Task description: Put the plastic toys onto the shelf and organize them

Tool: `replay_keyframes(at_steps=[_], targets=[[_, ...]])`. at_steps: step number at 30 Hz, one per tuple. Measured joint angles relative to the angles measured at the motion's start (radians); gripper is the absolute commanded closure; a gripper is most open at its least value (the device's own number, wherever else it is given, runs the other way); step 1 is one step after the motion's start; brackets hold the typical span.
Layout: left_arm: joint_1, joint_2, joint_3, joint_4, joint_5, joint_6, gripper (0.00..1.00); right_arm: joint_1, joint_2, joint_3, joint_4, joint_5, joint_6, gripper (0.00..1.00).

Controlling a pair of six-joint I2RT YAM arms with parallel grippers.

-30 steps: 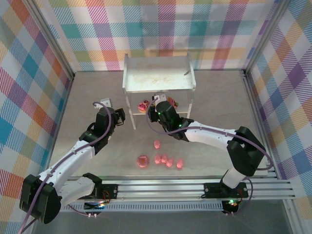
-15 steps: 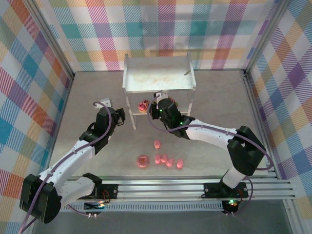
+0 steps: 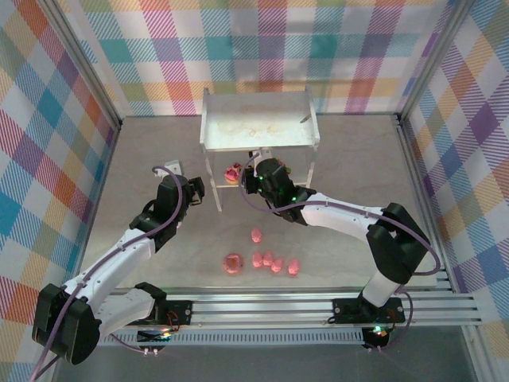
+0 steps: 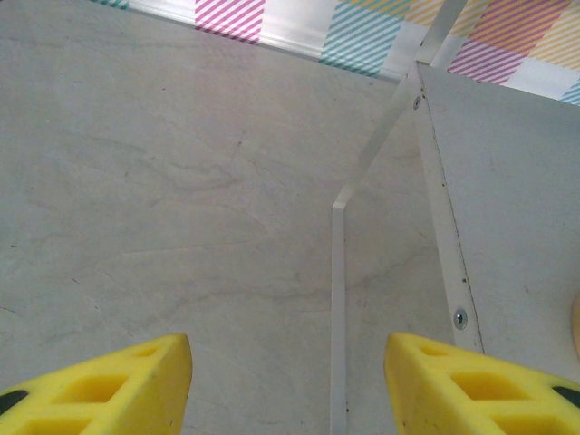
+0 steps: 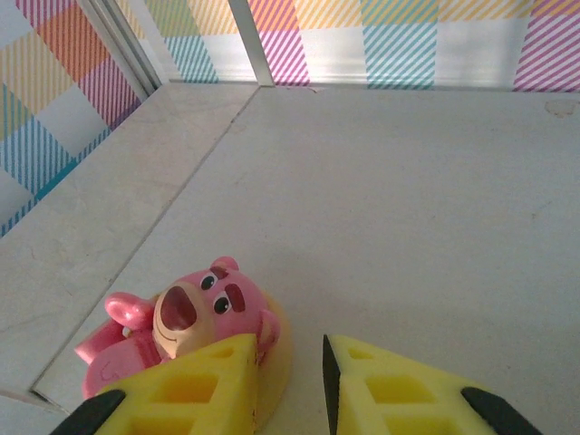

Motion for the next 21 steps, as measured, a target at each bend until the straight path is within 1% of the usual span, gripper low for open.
replay_keyframes(at_steps=[5, 11, 17, 21], targets=[[0.0, 0.0, 0.002, 0.0, 0.0, 0.0, 0.42, -0.007, 0.003, 0.003, 0.002, -0.007, 0.0, 0.66], [0.0, 0.0, 0.006, 0.0, 0.0, 0.004, 0.42, -0.013, 0.011, 0.009, 0.003, -0.018, 0.0, 0.64], [0.0, 0.0, 0.006, 0.0, 0.0, 0.011, 0.42, -0.013, 0.014, 0.013, 0.003, -0.023, -0.001, 0.53], [0.0, 0.0, 0.006, 0.0, 0.0, 0.012, 0.42, -0.013, 0.014, 0.013, 0.003, -0.023, -0.001, 0.51]])
